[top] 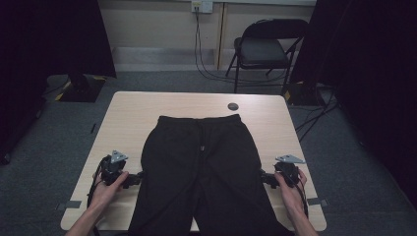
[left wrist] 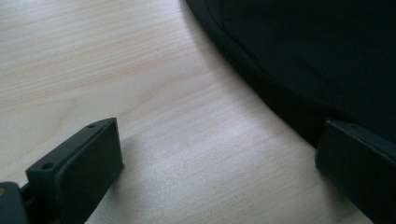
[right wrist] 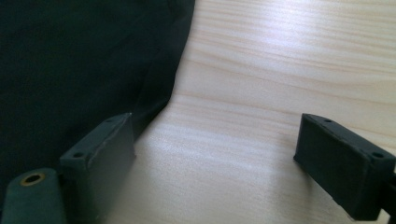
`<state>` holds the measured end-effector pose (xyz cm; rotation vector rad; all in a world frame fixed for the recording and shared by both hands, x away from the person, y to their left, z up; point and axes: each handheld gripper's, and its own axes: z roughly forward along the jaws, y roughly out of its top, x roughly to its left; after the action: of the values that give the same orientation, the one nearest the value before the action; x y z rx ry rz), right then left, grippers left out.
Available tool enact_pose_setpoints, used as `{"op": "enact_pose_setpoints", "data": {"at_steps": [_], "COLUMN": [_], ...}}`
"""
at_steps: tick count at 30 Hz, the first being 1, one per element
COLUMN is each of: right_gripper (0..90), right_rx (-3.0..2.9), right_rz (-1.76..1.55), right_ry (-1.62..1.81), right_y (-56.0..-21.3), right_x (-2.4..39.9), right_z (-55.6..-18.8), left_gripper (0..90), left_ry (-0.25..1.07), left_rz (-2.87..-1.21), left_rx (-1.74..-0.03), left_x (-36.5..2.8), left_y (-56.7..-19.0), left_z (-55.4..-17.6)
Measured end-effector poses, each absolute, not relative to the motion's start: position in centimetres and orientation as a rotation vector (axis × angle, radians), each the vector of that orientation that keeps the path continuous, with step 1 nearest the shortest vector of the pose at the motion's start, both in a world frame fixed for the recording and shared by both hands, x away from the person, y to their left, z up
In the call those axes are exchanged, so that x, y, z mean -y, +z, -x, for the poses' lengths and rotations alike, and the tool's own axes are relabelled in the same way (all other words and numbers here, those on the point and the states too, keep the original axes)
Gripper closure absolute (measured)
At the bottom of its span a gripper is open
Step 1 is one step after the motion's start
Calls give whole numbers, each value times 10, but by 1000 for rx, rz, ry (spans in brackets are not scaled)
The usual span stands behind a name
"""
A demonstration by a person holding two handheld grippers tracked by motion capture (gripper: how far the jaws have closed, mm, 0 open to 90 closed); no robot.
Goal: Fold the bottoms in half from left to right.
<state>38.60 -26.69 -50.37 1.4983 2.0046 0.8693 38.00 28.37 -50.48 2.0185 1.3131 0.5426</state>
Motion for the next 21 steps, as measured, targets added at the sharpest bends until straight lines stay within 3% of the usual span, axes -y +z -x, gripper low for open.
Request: {"op": "enact_pose_setpoints", "data": {"at_steps": [6, 10, 16, 20, 21], "right_gripper": [149, 195, 199, 242, 250], "right_rx": [-1974, -1930, -2031, -2140, -2169], "right_rz": [-1503, -1413, -1260, -1137, -1098], "right_ry": [874, 926, 1060, 1128, 1134], "right_y": [-497, -479, -450, -432, -427], "right_x": [270, 264, 234, 199, 189], "right_z": [-383, -375, -359, -352, -351], "left_gripper": [16, 204, 205, 248, 258], "left_ry": [522, 518, 627, 609, 532], "left_rz": [-2048, -2078, -2156, -2137, -2142], "left_rx": [-1280, -1289, -1146, -1059, -1053], "left_x": [-288, -293, -279, -266, -258], "left_y": [-503, -495, -478, -464, -459], "left_z": [-377, -374, -367, -370, -378]}}
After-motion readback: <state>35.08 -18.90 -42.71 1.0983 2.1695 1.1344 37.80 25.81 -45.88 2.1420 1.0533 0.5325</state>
